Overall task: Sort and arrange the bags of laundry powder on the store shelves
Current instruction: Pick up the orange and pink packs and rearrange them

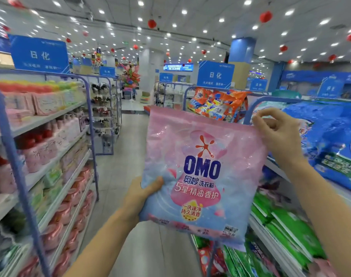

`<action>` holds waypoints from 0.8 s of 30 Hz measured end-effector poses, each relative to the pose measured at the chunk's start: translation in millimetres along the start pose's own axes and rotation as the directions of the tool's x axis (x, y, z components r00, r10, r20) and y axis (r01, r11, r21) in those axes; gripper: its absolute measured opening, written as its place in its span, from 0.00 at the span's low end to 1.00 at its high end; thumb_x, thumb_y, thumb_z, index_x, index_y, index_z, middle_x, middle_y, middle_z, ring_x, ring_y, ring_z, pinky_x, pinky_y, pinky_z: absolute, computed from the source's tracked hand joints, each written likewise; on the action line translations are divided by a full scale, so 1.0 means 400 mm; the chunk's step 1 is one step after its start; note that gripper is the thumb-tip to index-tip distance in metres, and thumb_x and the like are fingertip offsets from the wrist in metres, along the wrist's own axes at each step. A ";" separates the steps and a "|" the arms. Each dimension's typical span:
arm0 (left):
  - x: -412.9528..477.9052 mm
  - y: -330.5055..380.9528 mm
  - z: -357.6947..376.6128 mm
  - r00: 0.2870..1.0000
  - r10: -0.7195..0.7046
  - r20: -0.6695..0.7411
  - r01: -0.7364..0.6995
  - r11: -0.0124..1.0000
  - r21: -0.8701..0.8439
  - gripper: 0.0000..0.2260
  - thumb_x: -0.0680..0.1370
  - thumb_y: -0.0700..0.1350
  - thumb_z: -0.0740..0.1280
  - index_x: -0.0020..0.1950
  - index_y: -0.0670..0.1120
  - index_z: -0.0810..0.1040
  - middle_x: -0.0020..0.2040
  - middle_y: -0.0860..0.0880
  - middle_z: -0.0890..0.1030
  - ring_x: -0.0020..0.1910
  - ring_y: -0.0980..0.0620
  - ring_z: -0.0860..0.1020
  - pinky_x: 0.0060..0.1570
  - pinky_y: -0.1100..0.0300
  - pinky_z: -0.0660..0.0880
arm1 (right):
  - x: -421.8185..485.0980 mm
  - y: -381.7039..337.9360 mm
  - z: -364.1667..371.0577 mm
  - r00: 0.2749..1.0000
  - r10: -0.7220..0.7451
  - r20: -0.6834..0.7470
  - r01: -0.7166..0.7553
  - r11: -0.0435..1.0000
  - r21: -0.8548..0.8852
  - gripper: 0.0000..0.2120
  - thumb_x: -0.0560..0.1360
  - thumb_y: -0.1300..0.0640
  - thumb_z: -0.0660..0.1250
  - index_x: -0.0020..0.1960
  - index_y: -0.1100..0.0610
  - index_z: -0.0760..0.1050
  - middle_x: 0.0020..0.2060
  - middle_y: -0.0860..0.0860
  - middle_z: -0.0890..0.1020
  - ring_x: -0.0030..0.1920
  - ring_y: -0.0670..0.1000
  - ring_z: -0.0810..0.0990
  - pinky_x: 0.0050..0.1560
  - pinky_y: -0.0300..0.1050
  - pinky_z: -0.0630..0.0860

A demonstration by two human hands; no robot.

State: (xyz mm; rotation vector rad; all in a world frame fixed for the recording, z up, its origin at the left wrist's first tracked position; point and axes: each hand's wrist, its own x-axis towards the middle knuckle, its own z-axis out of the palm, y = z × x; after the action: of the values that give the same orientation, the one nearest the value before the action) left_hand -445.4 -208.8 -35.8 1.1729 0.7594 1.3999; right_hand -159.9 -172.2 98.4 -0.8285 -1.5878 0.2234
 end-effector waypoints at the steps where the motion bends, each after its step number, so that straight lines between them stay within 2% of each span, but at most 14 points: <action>1: 0.052 0.003 -0.017 0.999 0.011 -0.031 -0.012 1.000 -0.012 0.32 0.51 0.60 0.83 0.48 0.43 0.85 0.51 0.35 0.83 0.48 0.36 0.82 0.48 0.45 0.81 | 0.024 0.048 0.032 0.997 0.056 -0.046 -0.050 0.991 0.121 0.03 0.74 0.49 0.66 0.43 0.46 0.74 0.29 0.41 0.78 0.29 0.38 0.73 0.33 0.32 0.69; 3: 0.161 0.008 -0.051 0.995 0.030 -0.096 -0.035 0.998 -0.046 0.31 0.51 0.58 0.83 0.49 0.43 0.84 0.54 0.34 0.82 0.51 0.34 0.81 0.51 0.38 0.78 | 0.079 0.147 0.104 0.985 0.174 0.017 -0.169 0.922 0.348 0.06 0.75 0.46 0.64 0.48 0.47 0.73 0.38 0.42 0.80 0.36 0.39 0.77 0.39 0.37 0.73; 4: 0.219 0.009 -0.068 0.990 0.044 -0.137 -0.052 0.997 -0.060 0.29 0.53 0.57 0.82 0.49 0.44 0.84 0.55 0.33 0.81 0.52 0.33 0.80 0.53 0.36 0.76 | 0.106 0.196 0.144 0.965 0.240 0.109 -0.263 0.867 0.424 0.09 0.73 0.44 0.66 0.49 0.47 0.73 0.38 0.43 0.80 0.34 0.40 0.78 0.38 0.37 0.74; 6: 0.339 0.009 -0.104 0.974 0.077 -0.211 -0.098 0.991 -0.089 0.20 0.62 0.54 0.79 0.48 0.44 0.85 0.56 0.33 0.80 0.53 0.34 0.80 0.53 0.34 0.75 | 0.158 0.293 0.234 0.864 0.385 0.325 -0.500 0.732 0.462 0.19 0.60 0.39 0.74 0.44 0.49 0.77 0.30 0.46 0.80 0.27 0.41 0.77 0.29 0.33 0.72; 7: 0.400 0.005 -0.121 0.969 0.089 -0.232 -0.115 0.988 -0.103 0.15 0.67 0.51 0.74 0.49 0.45 0.85 0.56 0.34 0.81 0.52 0.34 0.80 0.51 0.35 0.76 | 0.172 0.347 0.275 0.805 0.427 0.412 -0.587 0.669 0.456 0.18 0.60 0.41 0.73 0.43 0.51 0.78 0.28 0.46 0.81 0.26 0.42 0.77 0.27 0.32 0.72; 8: 0.456 0.000 -0.137 0.965 0.096 -0.245 -0.126 0.986 -0.112 0.12 0.70 0.49 0.70 0.49 0.46 0.85 0.55 0.35 0.81 0.51 0.35 0.81 0.48 0.37 0.78 | 0.182 0.402 0.314 0.758 0.446 0.476 -0.644 0.627 0.439 0.13 0.69 0.46 0.69 0.47 0.53 0.77 0.31 0.46 0.83 0.28 0.42 0.80 0.27 0.32 0.73; 9: 0.510 -0.007 -0.152 0.963 0.098 -0.253 -0.131 0.984 -0.119 0.11 0.71 0.48 0.67 0.49 0.46 0.85 0.54 0.36 0.82 0.50 0.36 0.82 0.44 0.40 0.80 | 0.192 0.460 0.351 0.738 0.434 0.516 -0.660 0.621 0.422 0.10 0.76 0.50 0.63 0.53 0.54 0.76 0.38 0.46 0.85 0.35 0.43 0.83 0.31 0.34 0.77; 10: 0.561 -0.016 -0.168 0.962 0.097 -0.255 -0.131 0.984 -0.122 0.12 0.71 0.48 0.66 0.50 0.47 0.84 0.53 0.38 0.83 0.49 0.37 0.83 0.41 0.44 0.81 | 0.200 0.512 0.381 0.741 0.421 0.524 -0.653 0.634 0.415 0.13 0.77 0.49 0.63 0.58 0.54 0.76 0.47 0.47 0.85 0.44 0.45 0.84 0.38 0.37 0.79; 12: 0.650 -0.040 -0.195 0.963 0.080 -0.259 -0.114 0.986 -0.119 0.15 0.71 0.48 0.66 0.56 0.44 0.81 0.53 0.38 0.83 0.50 0.37 0.82 0.41 0.46 0.81 | 0.220 0.581 0.423 0.737 0.422 0.528 -0.661 0.616 0.429 0.23 0.67 0.40 0.72 0.56 0.53 0.79 0.51 0.50 0.84 0.50 0.49 0.84 0.42 0.39 0.79; 14: 0.738 -0.068 -0.223 0.961 0.050 -0.271 -0.088 0.987 -0.131 0.19 0.71 0.48 0.67 0.58 0.41 0.79 0.53 0.36 0.83 0.49 0.37 0.83 0.40 0.47 0.81 | 0.257 0.642 0.464 0.744 0.453 0.491 -0.657 0.630 0.414 0.24 0.64 0.39 0.72 0.52 0.55 0.80 0.49 0.53 0.85 0.48 0.52 0.84 0.40 0.40 0.79; 19: 0.981 -0.152 -0.267 0.973 -0.019 -0.231 -0.009 0.993 -0.119 0.10 0.71 0.48 0.67 0.42 0.47 0.86 0.43 0.40 0.85 0.39 0.42 0.85 0.31 0.54 0.80 | 0.353 0.796 0.561 0.758 0.575 0.308 -0.652 0.651 0.389 0.22 0.67 0.45 0.66 0.56 0.56 0.77 0.48 0.53 0.85 0.47 0.54 0.84 0.40 0.44 0.80; 21: 1.098 -0.178 -0.279 0.984 -0.037 -0.173 0.017 0.993 -0.115 0.08 0.70 0.49 0.71 0.39 0.47 0.86 0.41 0.40 0.85 0.37 0.43 0.85 0.29 0.55 0.80 | 0.399 0.854 0.579 0.766 0.605 0.218 -0.639 0.675 0.369 0.22 0.67 0.45 0.66 0.56 0.57 0.77 0.46 0.54 0.85 0.45 0.54 0.85 0.39 0.44 0.80; 23: 1.225 -0.195 -0.282 0.996 -0.045 -0.078 0.038 0.995 -0.087 0.19 0.61 0.55 0.79 0.44 0.44 0.86 0.42 0.40 0.85 0.38 0.43 0.85 0.30 0.55 0.80 | 0.451 0.918 0.588 0.766 0.627 0.141 -0.632 0.696 0.341 0.22 0.67 0.44 0.66 0.55 0.56 0.77 0.46 0.53 0.85 0.45 0.55 0.85 0.40 0.46 0.80; 24: 1.291 -0.205 -0.281 0.998 -0.048 -0.029 0.046 0.996 -0.078 0.23 0.60 0.57 0.78 0.47 0.43 0.84 0.43 0.39 0.85 0.39 0.43 0.85 0.31 0.55 0.80 | 0.475 0.949 0.589 0.771 0.629 0.101 -0.622 0.710 0.331 0.22 0.67 0.43 0.65 0.54 0.56 0.78 0.45 0.53 0.86 0.44 0.55 0.85 0.39 0.46 0.80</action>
State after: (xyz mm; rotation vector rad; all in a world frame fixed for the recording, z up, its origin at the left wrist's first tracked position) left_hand -474.4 325.3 -25.2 1.0695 0.7438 1.3991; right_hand -229.7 292.8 -22.8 -1.0595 -1.1401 0.9630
